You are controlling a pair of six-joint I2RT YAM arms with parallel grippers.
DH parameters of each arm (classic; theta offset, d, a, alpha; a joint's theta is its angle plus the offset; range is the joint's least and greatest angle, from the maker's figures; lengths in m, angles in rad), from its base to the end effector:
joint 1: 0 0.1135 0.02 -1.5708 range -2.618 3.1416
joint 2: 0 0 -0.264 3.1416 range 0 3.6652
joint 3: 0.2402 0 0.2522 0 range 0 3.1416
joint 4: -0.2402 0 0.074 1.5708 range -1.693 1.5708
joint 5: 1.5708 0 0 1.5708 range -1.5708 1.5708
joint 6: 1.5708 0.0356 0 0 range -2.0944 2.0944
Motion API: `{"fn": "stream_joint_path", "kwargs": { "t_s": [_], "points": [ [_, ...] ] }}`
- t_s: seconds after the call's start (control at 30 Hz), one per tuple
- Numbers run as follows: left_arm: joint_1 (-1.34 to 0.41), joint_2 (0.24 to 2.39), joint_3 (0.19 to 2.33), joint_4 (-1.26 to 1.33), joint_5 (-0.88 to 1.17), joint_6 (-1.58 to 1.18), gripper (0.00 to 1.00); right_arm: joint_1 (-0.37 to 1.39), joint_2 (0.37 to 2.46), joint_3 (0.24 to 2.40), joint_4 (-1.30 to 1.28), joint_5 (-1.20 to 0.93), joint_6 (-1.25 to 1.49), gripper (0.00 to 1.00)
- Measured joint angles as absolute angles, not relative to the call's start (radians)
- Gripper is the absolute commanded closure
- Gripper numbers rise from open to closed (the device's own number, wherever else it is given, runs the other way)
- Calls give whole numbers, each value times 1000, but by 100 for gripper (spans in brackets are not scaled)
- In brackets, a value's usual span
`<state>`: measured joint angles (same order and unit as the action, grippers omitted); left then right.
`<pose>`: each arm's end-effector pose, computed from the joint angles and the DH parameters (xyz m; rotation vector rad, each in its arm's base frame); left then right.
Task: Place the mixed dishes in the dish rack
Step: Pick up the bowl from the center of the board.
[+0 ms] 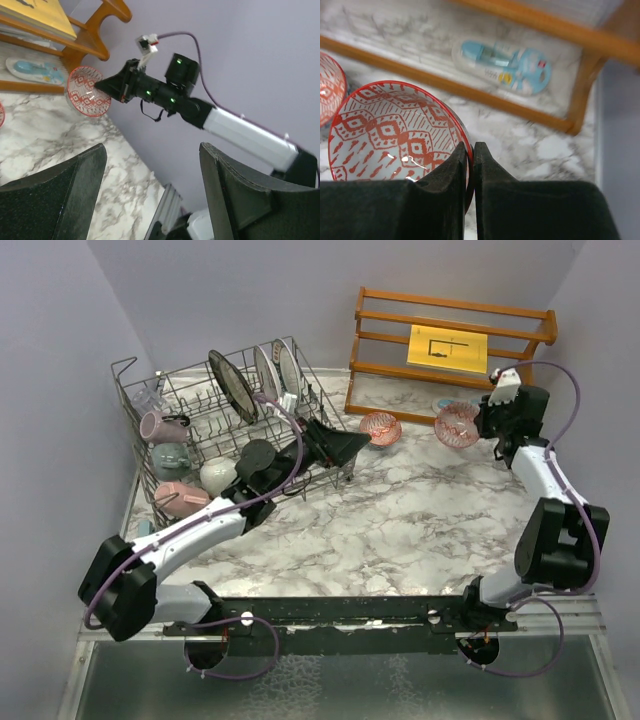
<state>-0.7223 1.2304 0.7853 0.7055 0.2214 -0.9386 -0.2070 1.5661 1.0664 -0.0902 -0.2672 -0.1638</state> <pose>0.2078 -0.1935 0.3390 0.0530 1.4906 -1.5289 0.3469 -0.0633 0.2525 -0.1069 2.1353 0.0718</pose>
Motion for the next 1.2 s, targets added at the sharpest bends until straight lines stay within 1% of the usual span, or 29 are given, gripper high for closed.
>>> {"fn": "stream_joint_path", "kwargs": {
  "t_s": [0.13, 0.27, 0.4, 0.5, 0.57, 0.73, 0.9, 1.2],
  "points": [
    [-744, 1340, 900, 711, 146, -1079, 35, -207, 1458, 1079, -49, -278, -238, 99],
    [-772, 1492, 1104, 641, 79, -1262, 36, -207, 1371, 1079, 23, -315, -308, 99],
    [-810, 1621, 1341, 467, 23, -1440, 35, -207, 1288, 1067, 152, -379, -374, 99],
    [-849, 1685, 1452, 374, -18, -1552, 33, -195, 1245, 1051, 257, -417, -427, 99],
    [-873, 1712, 1487, 349, -43, -1615, 32, -183, 1227, 1037, 310, -428, -454, 99],
    [-918, 1787, 1557, 294, -94, -1736, 27, -91, 1159, 941, 459, -423, -540, 99],
    [-930, 1818, 1607, 258, -134, -1801, 27, 11, 1098, 857, 547, -400, -586, 99],
    [-930, 1818, 1616, 265, -215, -1849, 26, 42, 1031, 768, 629, -336, -608, 99]
  ]
}}
